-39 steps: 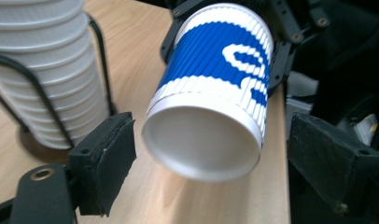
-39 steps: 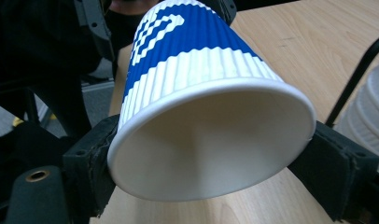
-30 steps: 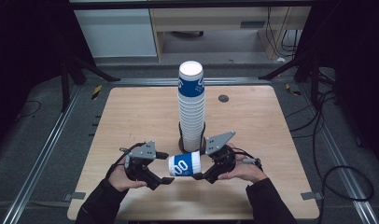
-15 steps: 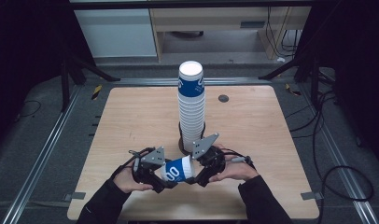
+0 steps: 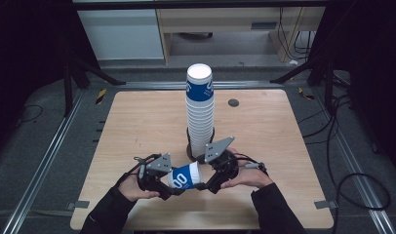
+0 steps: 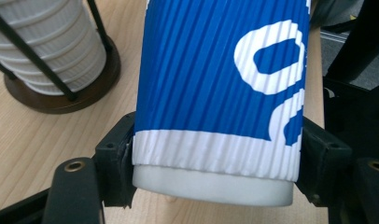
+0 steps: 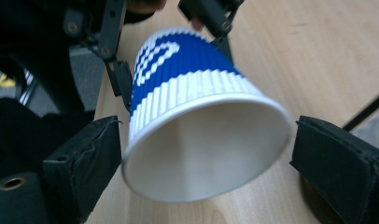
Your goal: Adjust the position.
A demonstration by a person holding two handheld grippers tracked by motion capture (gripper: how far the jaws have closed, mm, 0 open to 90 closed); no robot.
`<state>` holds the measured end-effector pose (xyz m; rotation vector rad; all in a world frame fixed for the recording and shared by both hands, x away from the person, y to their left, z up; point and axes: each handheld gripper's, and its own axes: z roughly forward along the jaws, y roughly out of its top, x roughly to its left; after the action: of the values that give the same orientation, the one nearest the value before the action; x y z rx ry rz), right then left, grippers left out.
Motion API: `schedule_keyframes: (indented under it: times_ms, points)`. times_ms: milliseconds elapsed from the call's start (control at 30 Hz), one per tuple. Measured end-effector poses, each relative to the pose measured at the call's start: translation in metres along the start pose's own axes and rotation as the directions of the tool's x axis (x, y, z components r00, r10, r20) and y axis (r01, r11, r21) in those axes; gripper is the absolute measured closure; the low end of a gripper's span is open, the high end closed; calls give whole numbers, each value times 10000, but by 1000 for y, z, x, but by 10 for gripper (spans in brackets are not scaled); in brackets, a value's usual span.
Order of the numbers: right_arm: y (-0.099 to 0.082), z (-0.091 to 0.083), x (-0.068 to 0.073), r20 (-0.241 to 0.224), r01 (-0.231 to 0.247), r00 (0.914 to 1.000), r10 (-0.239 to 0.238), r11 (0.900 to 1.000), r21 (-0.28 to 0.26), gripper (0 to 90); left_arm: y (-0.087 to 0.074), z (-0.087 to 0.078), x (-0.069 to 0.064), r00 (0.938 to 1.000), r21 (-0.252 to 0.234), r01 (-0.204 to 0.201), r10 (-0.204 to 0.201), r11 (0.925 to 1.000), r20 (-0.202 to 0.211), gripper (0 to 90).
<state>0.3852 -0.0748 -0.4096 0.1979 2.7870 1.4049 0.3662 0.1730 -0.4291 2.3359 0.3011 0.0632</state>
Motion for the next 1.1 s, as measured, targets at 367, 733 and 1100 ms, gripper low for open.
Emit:
schedule_keyframes:
  times_ms: [367, 733, 1100]
  points:
    - [-12, -31, -1, 1083, -716, 9907, 822, 9926, -981, 75, -2, -14, 5, 9978, -958, 377, -427, 9947, -509, 272]
    - [-26, -40, 4, 1247, -1365, 9783, 1657, 9673, -2140, 74, 1, -24, 4, 9944, -2871, 675, -879, 9555, -587, 273]
    - [-24, -30, 4, 687, -1605, 9805, 1844, 9515, -2624, 74, 4, -12, -2, 9959, -3065, 590, -771, 9500, -474, 273]
